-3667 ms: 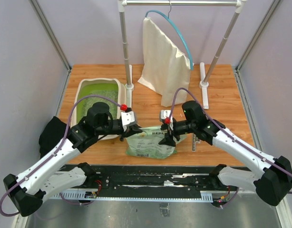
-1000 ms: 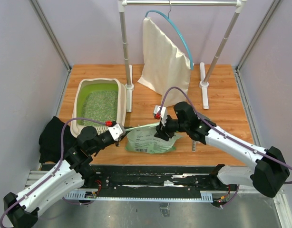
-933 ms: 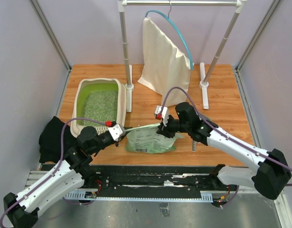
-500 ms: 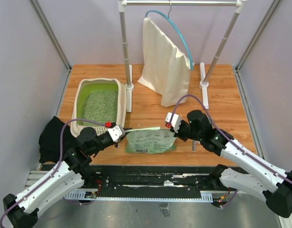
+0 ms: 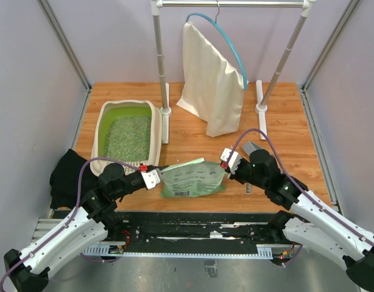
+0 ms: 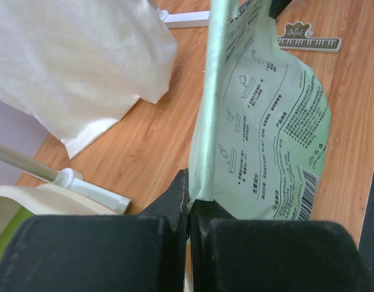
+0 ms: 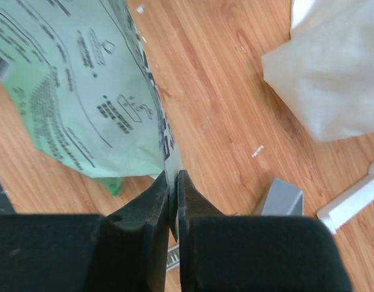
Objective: Fill the litter box with clean litter
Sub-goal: Close the cat litter bag at the center of the board.
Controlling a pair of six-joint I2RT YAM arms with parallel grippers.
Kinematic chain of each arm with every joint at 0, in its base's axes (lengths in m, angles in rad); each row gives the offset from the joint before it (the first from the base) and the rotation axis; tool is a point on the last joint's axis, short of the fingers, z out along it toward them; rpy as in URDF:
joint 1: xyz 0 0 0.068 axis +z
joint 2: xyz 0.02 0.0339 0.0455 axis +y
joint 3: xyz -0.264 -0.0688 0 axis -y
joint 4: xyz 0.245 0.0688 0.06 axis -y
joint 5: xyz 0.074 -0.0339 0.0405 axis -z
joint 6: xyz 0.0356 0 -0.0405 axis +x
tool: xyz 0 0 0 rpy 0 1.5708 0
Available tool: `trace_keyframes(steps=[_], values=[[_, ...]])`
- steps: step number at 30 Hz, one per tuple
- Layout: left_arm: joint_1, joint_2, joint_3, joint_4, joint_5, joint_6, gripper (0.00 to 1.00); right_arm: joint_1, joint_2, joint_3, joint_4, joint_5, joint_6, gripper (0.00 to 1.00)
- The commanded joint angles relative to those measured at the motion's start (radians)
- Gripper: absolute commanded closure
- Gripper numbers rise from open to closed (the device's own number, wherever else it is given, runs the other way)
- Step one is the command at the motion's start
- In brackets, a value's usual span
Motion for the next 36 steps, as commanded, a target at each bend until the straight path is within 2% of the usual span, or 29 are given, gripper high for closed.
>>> trace_keyframes(steps=[1,3,4,8,10,12,16,19,22,28,36], values=[[0.001,-0.026,-0.028,-0.068,0.018,0.161,1.0,-0.015,-0.085,0.006,0.041,-0.185,0.116,0.85],[0.001,-0.049,-0.034,-0.078,0.021,0.189,0.99,-0.015,-0.129,0.014,0.049,-0.225,0.141,0.64],[0.002,-0.056,-0.036,-0.077,0.024,0.193,0.99,-0.015,-0.148,0.028,0.049,-0.237,0.149,0.57],[0.001,-0.089,-0.044,-0.077,0.068,0.195,1.0,-0.018,-0.145,0.134,0.045,-0.237,0.242,0.35],[0.001,-0.097,-0.044,-0.089,0.09,0.195,1.0,-0.021,-0.09,0.198,0.039,-0.176,0.326,0.29],[0.001,-0.107,-0.045,-0.102,0.109,0.197,1.0,-0.028,-0.014,0.262,0.032,-0.147,0.414,0.28],[0.001,-0.13,-0.037,-0.142,0.134,0.21,0.99,-0.047,0.14,0.374,-0.001,-0.194,0.542,0.27],[0.001,-0.132,-0.025,-0.201,0.147,0.247,1.0,-0.055,0.243,0.437,-0.01,-0.267,0.574,0.27],[0.001,-0.129,-0.017,-0.234,0.153,0.288,1.0,-0.053,0.338,0.474,-0.049,-0.413,0.533,0.25],[0.001,-0.116,0.018,-0.315,0.176,0.321,1.0,-0.053,0.468,0.497,-0.196,-0.54,0.331,0.17],[0.001,-0.111,0.036,-0.409,0.154,0.388,0.99,-0.053,0.547,0.538,-0.291,-0.539,0.193,0.11]])
